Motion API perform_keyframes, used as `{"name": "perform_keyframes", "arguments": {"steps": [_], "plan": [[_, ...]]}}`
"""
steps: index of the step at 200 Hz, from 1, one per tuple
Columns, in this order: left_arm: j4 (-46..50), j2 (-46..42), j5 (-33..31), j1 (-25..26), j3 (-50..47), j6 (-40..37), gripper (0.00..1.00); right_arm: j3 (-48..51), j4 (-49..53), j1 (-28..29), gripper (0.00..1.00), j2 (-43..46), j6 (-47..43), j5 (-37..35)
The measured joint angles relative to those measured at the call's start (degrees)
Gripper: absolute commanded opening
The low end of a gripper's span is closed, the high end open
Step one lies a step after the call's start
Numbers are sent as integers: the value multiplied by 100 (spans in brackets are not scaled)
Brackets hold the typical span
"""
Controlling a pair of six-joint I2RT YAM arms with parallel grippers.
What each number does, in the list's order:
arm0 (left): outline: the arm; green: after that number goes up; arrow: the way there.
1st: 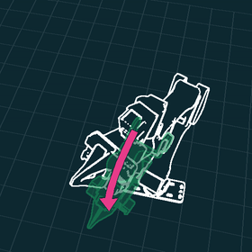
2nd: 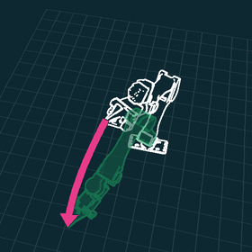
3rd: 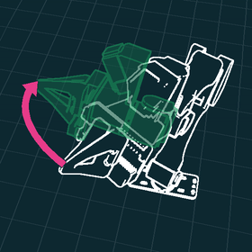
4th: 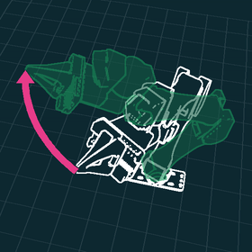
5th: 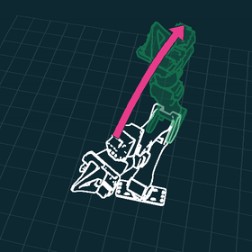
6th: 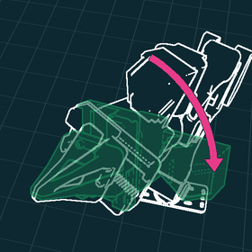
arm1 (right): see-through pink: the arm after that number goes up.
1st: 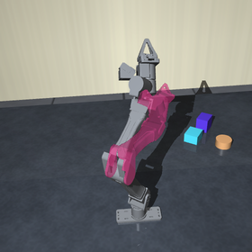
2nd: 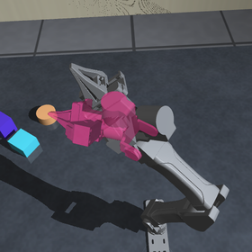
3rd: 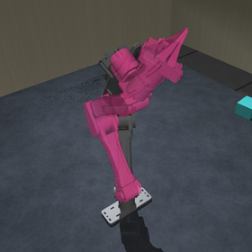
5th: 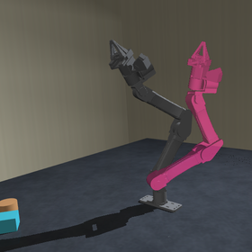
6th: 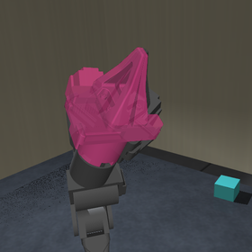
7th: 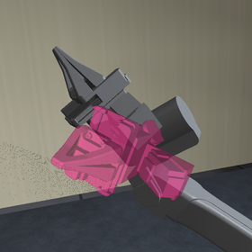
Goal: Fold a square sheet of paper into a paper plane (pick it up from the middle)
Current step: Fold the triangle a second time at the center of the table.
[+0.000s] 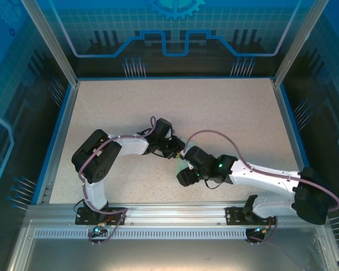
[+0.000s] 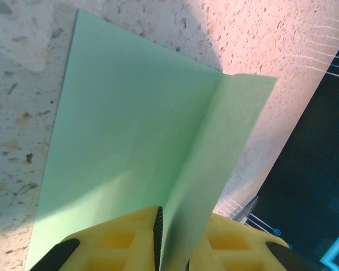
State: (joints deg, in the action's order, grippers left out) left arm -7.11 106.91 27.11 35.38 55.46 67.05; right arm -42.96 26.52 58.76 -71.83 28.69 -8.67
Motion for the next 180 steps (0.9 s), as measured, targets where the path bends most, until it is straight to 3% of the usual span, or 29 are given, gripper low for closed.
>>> {"name": "perform_keyframes", "arguments": {"steps": [74, 116, 142, 180], "plan": [[133, 0, 0, 0, 2, 0, 22, -1150, 507, 667, 71, -1576, 50, -1294], [188, -2, 0, 0, 46, -2, 23, -1307, 863, 772, 64, -1856, 205, -1663], [219, -4, 0, 0, 70, -2, 23, -1379, 1088, 839, 47, -2070, 313, -1825], [258, -4, 0, 0, 74, -7, 23, -1445, 1290, 920, 45, -2131, 396, -1985]]}}
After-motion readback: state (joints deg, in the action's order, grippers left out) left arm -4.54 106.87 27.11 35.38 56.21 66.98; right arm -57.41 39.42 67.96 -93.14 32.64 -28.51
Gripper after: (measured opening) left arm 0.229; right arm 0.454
